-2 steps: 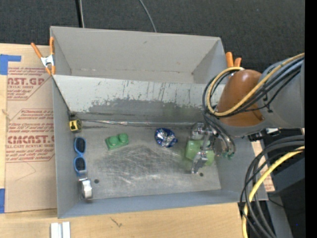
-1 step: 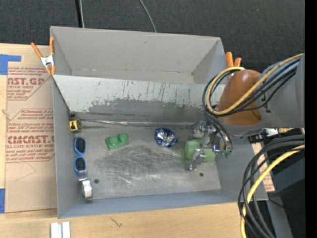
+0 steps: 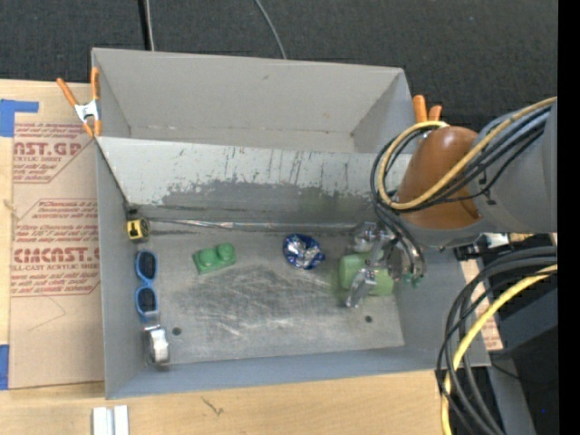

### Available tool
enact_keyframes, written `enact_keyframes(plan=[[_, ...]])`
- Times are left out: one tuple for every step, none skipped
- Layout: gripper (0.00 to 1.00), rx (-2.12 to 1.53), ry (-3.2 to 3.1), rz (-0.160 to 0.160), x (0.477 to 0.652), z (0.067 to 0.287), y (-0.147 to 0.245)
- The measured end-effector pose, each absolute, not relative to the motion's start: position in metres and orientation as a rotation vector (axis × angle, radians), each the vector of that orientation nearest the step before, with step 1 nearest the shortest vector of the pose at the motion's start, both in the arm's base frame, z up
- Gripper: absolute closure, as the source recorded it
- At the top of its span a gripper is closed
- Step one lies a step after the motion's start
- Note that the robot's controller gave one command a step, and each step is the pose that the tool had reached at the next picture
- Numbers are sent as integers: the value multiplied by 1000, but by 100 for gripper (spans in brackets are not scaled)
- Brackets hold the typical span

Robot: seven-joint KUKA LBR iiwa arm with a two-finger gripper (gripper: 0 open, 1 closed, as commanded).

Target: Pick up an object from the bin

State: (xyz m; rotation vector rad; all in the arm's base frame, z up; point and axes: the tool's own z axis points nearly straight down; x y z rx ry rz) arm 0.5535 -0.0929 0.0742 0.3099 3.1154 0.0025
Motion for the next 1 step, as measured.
enact_keyframes(plan=[[100,275,3119,-1,574,203,-107]])
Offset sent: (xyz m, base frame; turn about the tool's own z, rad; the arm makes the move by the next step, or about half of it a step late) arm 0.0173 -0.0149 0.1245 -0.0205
